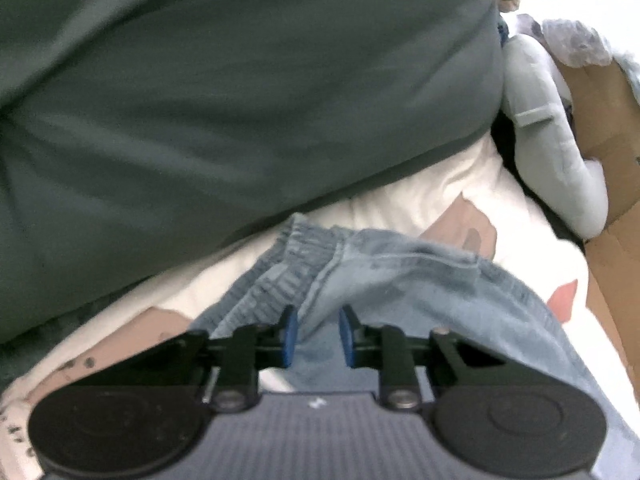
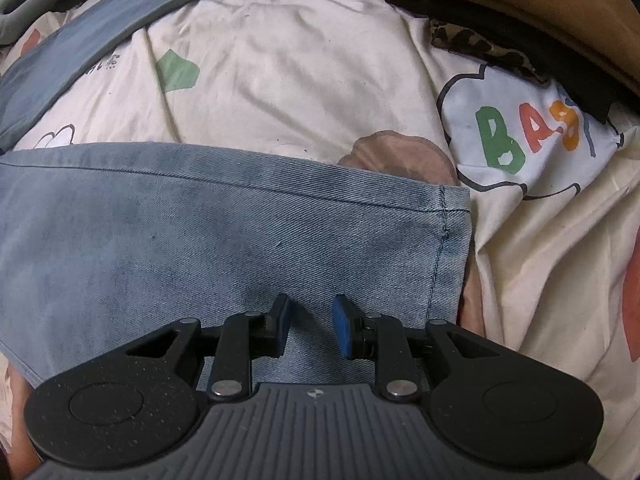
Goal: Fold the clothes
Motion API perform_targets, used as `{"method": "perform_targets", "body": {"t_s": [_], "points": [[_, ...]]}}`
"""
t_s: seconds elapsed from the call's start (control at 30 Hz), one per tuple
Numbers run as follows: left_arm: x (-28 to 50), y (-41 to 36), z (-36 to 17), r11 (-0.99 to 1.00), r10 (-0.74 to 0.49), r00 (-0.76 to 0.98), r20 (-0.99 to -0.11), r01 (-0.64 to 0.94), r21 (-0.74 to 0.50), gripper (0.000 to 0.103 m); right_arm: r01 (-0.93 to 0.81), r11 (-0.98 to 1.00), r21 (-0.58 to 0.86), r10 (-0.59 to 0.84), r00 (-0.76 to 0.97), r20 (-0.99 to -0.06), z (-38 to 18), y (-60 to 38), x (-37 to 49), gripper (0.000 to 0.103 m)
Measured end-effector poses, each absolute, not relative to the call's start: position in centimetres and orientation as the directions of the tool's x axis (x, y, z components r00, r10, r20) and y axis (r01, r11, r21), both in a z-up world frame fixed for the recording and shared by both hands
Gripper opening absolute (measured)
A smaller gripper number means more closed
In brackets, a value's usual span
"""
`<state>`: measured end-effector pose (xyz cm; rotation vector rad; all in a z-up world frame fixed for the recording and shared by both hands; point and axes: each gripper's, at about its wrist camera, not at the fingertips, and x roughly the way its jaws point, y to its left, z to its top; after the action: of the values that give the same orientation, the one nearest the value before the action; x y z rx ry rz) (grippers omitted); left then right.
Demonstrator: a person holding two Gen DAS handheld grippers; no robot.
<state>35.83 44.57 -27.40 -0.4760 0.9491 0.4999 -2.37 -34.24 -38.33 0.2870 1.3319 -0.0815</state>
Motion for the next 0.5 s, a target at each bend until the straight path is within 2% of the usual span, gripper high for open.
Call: {"method": "perform_targets", "body": {"t_s": [0.5], "points": [[40.6,46.1,-31.9,0.728,0.184,0.489,-0.853,-0.651,-0.216,0.018,0.247,0.956,0.157,0.11,0.195,-0.975,-38.4,-34.5,-1.6,0.031]]}}
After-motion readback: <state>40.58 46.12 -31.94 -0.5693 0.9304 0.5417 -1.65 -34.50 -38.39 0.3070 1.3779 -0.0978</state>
